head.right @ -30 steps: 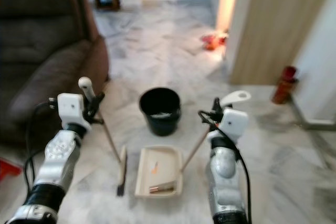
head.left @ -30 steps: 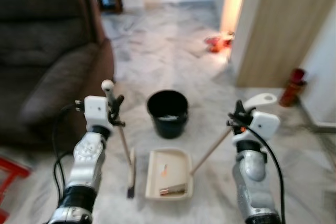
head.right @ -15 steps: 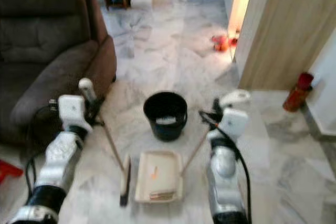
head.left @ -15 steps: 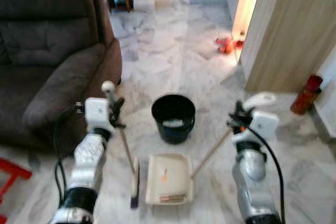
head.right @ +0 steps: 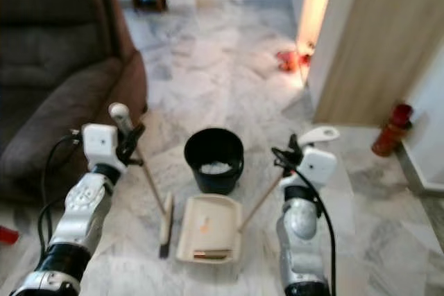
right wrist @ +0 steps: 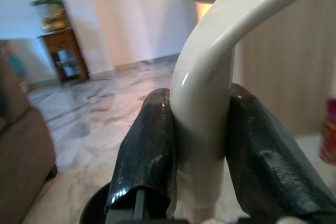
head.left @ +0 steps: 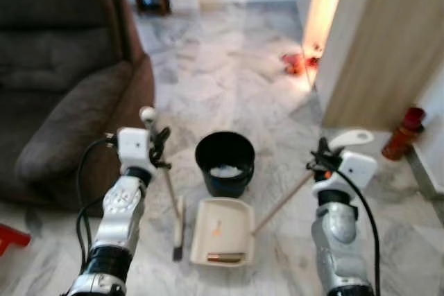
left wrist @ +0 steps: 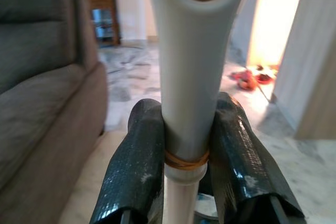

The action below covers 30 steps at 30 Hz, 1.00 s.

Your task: Sweep floor

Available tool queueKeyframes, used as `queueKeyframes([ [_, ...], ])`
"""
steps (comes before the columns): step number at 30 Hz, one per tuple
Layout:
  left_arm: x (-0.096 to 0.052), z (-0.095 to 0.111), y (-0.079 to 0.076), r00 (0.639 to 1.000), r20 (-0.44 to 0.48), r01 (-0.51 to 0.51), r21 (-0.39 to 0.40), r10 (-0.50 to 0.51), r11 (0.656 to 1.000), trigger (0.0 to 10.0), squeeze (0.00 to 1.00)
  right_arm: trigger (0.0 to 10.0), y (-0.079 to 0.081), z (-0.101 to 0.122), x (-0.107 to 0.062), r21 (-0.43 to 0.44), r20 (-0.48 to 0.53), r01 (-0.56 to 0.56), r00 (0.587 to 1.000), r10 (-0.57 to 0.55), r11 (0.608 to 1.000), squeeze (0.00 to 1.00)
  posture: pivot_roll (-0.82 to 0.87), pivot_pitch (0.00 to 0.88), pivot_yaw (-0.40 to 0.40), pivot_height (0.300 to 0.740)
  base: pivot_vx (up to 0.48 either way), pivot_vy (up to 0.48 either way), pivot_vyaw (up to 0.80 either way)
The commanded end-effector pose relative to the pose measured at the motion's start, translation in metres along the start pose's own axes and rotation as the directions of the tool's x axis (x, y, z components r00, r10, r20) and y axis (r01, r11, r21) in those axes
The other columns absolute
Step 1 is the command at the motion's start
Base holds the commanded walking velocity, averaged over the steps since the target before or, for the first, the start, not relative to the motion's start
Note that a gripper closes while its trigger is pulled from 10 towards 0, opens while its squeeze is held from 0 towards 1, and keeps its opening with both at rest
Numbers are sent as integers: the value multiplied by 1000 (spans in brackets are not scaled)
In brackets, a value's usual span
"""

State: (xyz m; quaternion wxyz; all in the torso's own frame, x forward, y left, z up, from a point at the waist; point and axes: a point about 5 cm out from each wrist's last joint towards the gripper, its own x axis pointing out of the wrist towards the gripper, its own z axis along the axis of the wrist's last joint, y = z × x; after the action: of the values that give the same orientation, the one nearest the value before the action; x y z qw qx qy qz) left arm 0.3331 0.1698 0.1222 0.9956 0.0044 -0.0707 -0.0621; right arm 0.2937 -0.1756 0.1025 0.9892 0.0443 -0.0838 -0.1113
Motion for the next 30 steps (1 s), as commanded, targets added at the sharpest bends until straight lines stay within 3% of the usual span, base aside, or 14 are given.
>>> queueKeyframes([
  [1,0,6,7,999,28,-15,19,15,1000,10000,0,10000,9,11,4,26,54,-23,998,21,999,0,15,0,47,740,0,0,0],
  [9,-3,3,9,1000,21,-21,23,21,1000,10000,0,10000,9,15,3,32,71,-22,997,19,999,0,15,0,46,740,0,0,0],
  [15,-7,2,10,1000,22,-12,70,10,997,10000,0,10000,8,22,3,29,97,-20,995,17,999,0,14,0,46,740,0,0,0],
  [19,-14,-2,14,1000,22,-11,137,8,990,10000,0,10000,8,32,3,32,133,-26,991,21,999,0,18,0,44,740,0,0,0],
  [30,-22,-10,21,999,10,-38,168,36,985,10000,0,10000,10,62,2,49,224,-36,974,24,998,0,19,0,43,740,0,0,0],
])
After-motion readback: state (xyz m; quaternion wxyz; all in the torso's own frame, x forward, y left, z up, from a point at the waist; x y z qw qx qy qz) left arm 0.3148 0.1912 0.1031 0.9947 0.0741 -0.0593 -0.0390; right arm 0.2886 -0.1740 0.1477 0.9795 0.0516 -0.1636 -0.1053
